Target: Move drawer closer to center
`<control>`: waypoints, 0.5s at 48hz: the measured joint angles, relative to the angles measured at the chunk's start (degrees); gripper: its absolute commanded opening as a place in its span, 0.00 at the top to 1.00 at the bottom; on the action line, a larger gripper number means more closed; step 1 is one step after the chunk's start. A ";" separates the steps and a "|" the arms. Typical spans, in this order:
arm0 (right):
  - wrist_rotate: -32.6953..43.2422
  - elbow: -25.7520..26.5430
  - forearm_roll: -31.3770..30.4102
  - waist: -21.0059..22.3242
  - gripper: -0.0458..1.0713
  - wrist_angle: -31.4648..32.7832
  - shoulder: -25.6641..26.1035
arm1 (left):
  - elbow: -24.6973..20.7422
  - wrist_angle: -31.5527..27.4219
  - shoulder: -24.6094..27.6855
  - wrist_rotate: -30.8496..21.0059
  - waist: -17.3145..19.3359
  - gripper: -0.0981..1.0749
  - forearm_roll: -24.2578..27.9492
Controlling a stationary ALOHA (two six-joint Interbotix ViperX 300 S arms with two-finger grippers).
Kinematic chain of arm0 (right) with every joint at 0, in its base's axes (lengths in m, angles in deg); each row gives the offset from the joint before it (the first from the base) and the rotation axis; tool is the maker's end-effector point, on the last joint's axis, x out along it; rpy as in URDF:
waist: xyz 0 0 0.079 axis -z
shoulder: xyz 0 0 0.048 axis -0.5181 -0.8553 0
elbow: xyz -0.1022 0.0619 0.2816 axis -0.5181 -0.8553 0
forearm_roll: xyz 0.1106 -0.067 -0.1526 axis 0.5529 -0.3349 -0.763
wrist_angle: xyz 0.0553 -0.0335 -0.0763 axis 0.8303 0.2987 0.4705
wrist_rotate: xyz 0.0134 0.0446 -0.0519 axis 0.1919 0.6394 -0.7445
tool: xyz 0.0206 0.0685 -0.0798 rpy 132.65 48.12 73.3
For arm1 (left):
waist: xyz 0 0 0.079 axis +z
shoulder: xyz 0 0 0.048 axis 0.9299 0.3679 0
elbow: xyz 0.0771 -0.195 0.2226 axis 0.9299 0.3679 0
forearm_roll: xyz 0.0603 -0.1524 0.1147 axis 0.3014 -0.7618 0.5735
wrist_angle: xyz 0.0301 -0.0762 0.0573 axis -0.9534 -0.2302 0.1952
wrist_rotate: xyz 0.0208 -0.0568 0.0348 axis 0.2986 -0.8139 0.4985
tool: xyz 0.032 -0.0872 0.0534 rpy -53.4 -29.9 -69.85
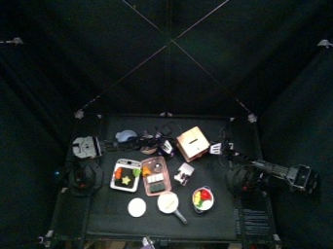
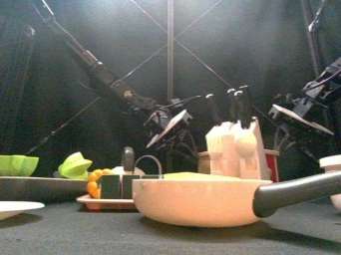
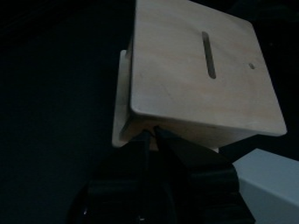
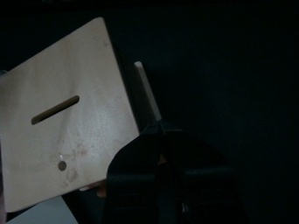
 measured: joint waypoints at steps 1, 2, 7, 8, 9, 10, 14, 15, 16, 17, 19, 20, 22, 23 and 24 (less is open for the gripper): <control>0.00 0.00 0.00 0.00 0.59 -0.18 0.00 | -0.35 0.00 0.18 0.00 0.00 0.41 0.00; 0.09 0.00 0.00 0.00 0.59 -0.26 0.00 | -0.62 0.00 0.26 0.00 0.09 0.41 0.00; 0.09 0.00 0.53 -0.09 0.59 -0.97 -0.09 | -1.32 0.00 0.79 0.00 0.09 0.41 0.00; 0.09 0.00 0.53 -0.09 0.59 -1.05 -0.09 | -1.49 0.00 0.79 0.00 0.18 0.41 0.00; 0.09 0.00 0.62 -0.09 0.59 -1.14 -0.09 | -1.58 0.00 0.79 0.00 0.18 0.41 0.00; 0.09 0.00 0.70 -0.09 0.59 -1.23 -0.09 | -1.67 0.00 0.88 0.00 0.18 0.41 0.00; 0.18 0.00 0.70 -0.18 0.59 -1.49 -0.09 | -2.02 0.00 0.97 0.00 0.53 0.41 0.00; 0.09 0.00 0.79 -0.18 0.59 -1.58 -0.09 | -2.02 0.00 0.97 0.00 0.62 0.41 0.00; 0.09 0.00 0.79 -0.18 0.59 -1.67 -0.09 | -2.02 0.00 0.97 0.09 0.70 0.41 0.00; 0.09 0.00 0.79 -0.26 0.59 -1.67 -0.09 | -2.02 0.00 0.97 0.09 0.79 0.41 0.00; 0.09 -0.09 0.79 -0.44 0.59 -1.67 -0.18 | -2.02 0.00 0.97 0.09 0.88 0.41 0.00; 0.09 -0.09 0.88 -0.44 0.59 -1.76 -0.09 | -2.11 0.00 0.97 0.00 0.88 0.41 0.00; 0.09 -0.09 0.88 -0.62 0.59 -1.76 -0.09 | -2.02 0.00 0.97 0.00 0.97 0.41 0.00; 0.09 -0.09 0.97 -0.62 0.59 -1.76 -0.09 | -2.11 0.00 0.97 0.00 0.97 0.41 0.00; 0.09 -0.09 1.05 -0.70 0.59 -1.76 -0.18 | -2.02 0.00 0.97 0.00 1.05 0.41 0.00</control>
